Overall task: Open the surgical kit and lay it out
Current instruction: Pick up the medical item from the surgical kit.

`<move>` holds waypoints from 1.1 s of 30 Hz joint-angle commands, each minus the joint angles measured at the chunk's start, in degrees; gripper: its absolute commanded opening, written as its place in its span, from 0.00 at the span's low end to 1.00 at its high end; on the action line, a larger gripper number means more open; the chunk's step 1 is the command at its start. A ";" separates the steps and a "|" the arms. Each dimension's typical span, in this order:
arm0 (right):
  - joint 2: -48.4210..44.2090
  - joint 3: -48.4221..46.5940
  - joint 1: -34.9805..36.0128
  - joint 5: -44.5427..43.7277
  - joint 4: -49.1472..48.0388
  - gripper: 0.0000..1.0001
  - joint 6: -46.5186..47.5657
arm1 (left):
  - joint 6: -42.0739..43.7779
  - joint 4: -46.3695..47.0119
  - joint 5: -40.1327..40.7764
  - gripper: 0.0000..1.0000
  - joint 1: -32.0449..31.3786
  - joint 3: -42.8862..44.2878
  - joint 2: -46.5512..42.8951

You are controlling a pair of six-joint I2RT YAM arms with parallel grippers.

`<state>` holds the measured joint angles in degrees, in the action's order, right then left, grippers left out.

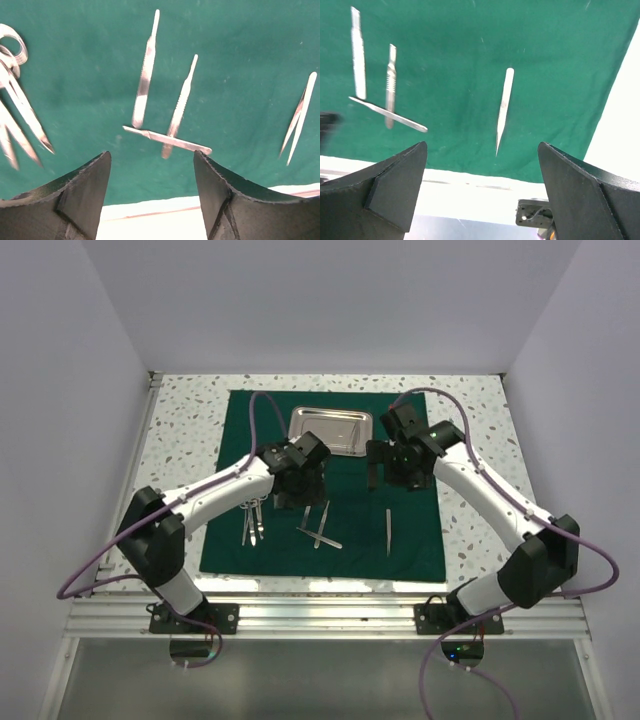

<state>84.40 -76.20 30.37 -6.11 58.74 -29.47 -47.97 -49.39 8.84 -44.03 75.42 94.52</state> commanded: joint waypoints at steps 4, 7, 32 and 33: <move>-4.06 -6.15 0.04 -3.21 7.35 0.96 2.93 | -20.05 -0.89 1.53 0.75 -1.75 -5.71 -0.48; -6.87 -3.96 0.04 -2.59 6.13 0.96 2.93 | -25.85 -1.77 0.74 0.81 -2.81 -7.30 1.10; -15.76 5.80 -0.14 -1.45 3.57 0.96 4.60 | -38.61 -5.90 2.15 0.62 -6.24 -0.80 14.37; -15.76 5.37 -0.14 -1.36 3.49 0.96 4.51 | -38.26 -5.46 1.71 0.56 -6.33 -1.15 14.81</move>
<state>68.62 -70.37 30.35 -7.97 62.89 -26.06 -84.99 -54.11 9.19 -50.39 73.41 108.92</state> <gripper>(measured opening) 0.960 0.599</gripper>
